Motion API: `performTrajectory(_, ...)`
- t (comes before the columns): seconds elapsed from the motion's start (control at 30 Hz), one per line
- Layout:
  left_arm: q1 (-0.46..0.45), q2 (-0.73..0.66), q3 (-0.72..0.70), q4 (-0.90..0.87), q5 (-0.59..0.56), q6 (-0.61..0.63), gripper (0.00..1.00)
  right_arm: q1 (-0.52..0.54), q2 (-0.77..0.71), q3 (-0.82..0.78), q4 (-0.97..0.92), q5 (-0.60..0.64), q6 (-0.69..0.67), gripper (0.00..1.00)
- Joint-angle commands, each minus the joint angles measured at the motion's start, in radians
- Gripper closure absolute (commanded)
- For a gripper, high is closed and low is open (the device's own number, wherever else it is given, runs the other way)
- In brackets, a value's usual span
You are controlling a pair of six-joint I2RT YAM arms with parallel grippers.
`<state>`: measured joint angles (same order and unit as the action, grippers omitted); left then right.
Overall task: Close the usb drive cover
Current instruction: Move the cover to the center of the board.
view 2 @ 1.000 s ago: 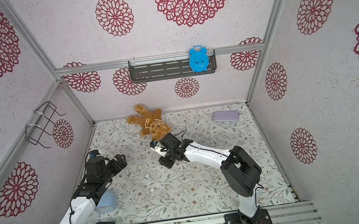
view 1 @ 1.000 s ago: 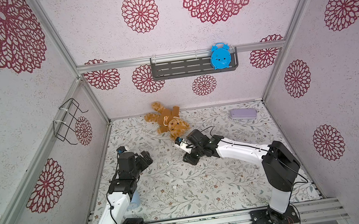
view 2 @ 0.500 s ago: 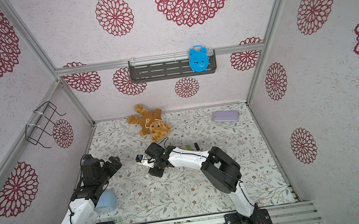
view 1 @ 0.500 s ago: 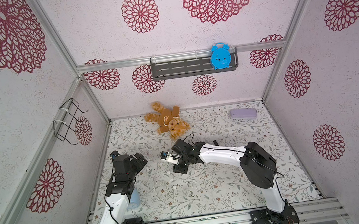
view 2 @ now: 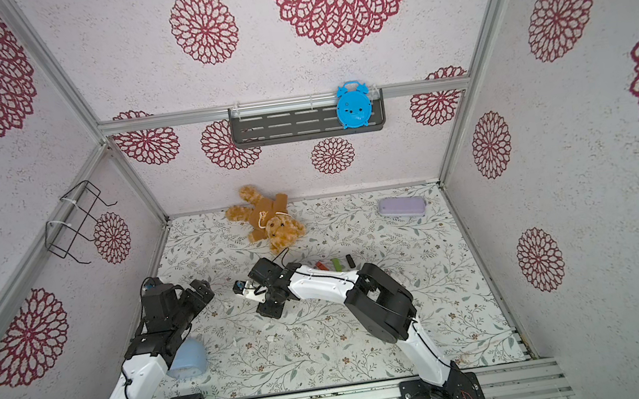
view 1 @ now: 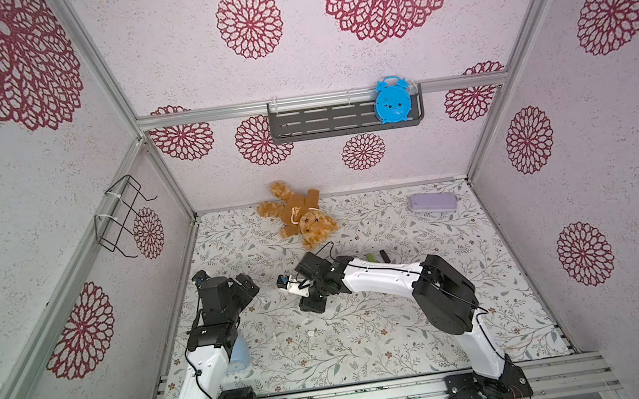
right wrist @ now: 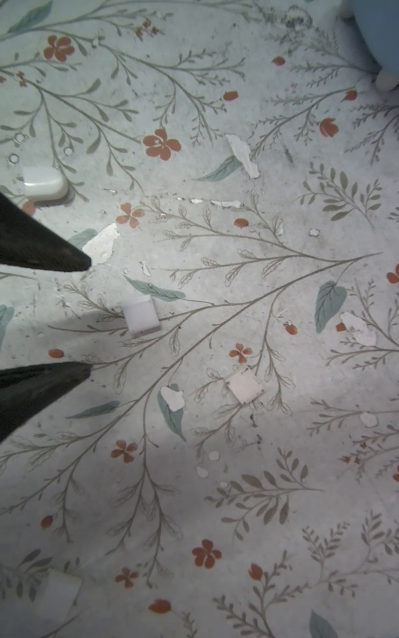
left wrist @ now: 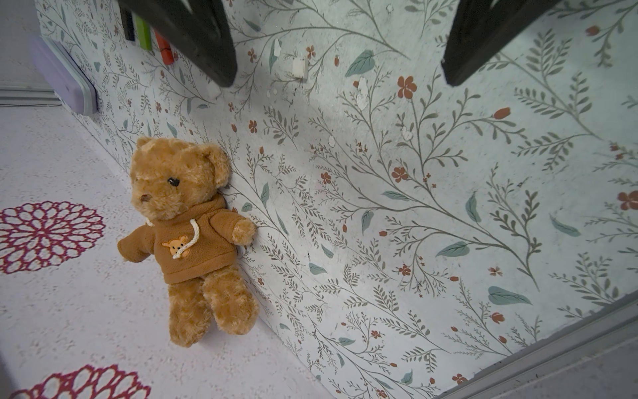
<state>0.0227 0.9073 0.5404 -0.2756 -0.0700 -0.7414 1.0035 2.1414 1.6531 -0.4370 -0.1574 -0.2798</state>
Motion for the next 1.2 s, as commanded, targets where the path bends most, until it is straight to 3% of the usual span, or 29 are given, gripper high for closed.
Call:
performTrajectory(0.0,0.013,-0.017,-0.005,-0.007,-0.014,-0.002,0.03,0.001,0.021,0.052,-0.017,0.009,-0.025,0.51)
performTrajectory(0.2,0.019,-0.031,-0.008,-0.012,-0.02,0.0,0.03,0.0,0.065,0.112,-0.057,0.007,-0.062,0.5)
performTrajectory(0.47,0.023,-0.039,-0.011,-0.012,-0.022,0.004,0.03,0.0,0.104,0.177,-0.14,-0.089,-0.139,0.49)
performTrajectory(1.17,0.034,-0.05,-0.02,-0.01,-0.021,0.003,0.03,0.0,0.174,0.22,-0.17,-0.06,-0.237,0.51)
